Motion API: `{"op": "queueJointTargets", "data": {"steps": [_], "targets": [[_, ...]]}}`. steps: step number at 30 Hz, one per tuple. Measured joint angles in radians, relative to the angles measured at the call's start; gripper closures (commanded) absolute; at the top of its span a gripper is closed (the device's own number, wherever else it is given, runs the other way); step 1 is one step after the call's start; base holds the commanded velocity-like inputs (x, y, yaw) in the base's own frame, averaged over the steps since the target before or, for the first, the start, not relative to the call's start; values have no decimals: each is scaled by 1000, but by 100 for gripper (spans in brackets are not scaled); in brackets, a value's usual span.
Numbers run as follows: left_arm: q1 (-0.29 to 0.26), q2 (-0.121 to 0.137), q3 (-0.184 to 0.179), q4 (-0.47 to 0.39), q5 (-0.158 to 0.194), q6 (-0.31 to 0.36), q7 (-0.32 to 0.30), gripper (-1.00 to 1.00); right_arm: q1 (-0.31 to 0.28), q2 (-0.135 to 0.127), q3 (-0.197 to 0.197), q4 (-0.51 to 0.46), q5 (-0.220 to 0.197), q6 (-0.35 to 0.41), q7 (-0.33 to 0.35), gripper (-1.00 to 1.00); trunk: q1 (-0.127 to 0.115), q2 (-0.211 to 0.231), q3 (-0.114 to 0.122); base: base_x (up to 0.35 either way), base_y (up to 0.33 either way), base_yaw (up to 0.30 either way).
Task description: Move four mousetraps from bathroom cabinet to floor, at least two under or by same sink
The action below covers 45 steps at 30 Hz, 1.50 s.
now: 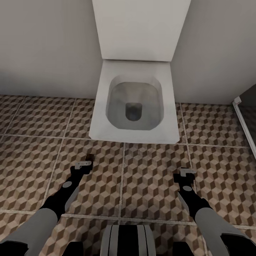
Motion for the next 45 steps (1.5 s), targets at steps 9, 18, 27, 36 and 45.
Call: {"op": "queueJointTargets", "data": {"steps": [9, 18, 27, 36, 45], "targets": [[0, 2, -2, 10, 0, 2, 60, 100, 0, -10, 0, 1, 1, 27, 7, 100, 0, 0, 0, 165, 0, 0], [0, 3, -3, 6, -1, 2, 64, 100, 0, -47, -4, 2, 0, 30, 4, 100, -1, 0, 0, 310, 0, 0], [0, 0, -4, -1, 0, 3, 66, 100, 0, -51, -4, 2, 0, 29, 4, 100, 0, 0, 0, 204, 0, 0], [0, -3, -5, -2, 1, 4, 72, 100, 0, -51, -4, 2, 0, 29, 4, 100, 0, 0, 0, 15, 0, 0], [0, -4, -5, 0, 1, 5, 75, 100, 0, -50, -4, 2, 0, 30, 4, 100, 0, 0, 0, 1, 0, 0]]}}
